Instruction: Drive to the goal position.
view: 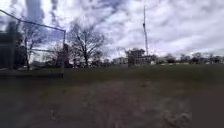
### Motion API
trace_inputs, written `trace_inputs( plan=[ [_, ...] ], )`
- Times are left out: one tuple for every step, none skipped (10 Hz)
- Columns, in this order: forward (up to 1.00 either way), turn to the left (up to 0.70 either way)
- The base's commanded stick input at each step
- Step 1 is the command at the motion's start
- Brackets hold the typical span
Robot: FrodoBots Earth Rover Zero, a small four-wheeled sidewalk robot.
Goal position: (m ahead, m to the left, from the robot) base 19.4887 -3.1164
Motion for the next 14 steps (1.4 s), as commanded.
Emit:
trace_inputs(
  plan=[
    [0.70,0.00],
    [0.70,0.00],
    [0.70,0.00],
    [0.70,0.00],
    [0.70,-0.04],
    [0.70,-0.25],
    [0.70,-0.27],
    [0.70,-0.27],
    [0.70,-0.27],
    [0.70,-0.27],
    [0.70,-0.27],
    [0.70,-0.27],
    [0.70,-0.27],
    [0.70,-0.02]
  ],
)
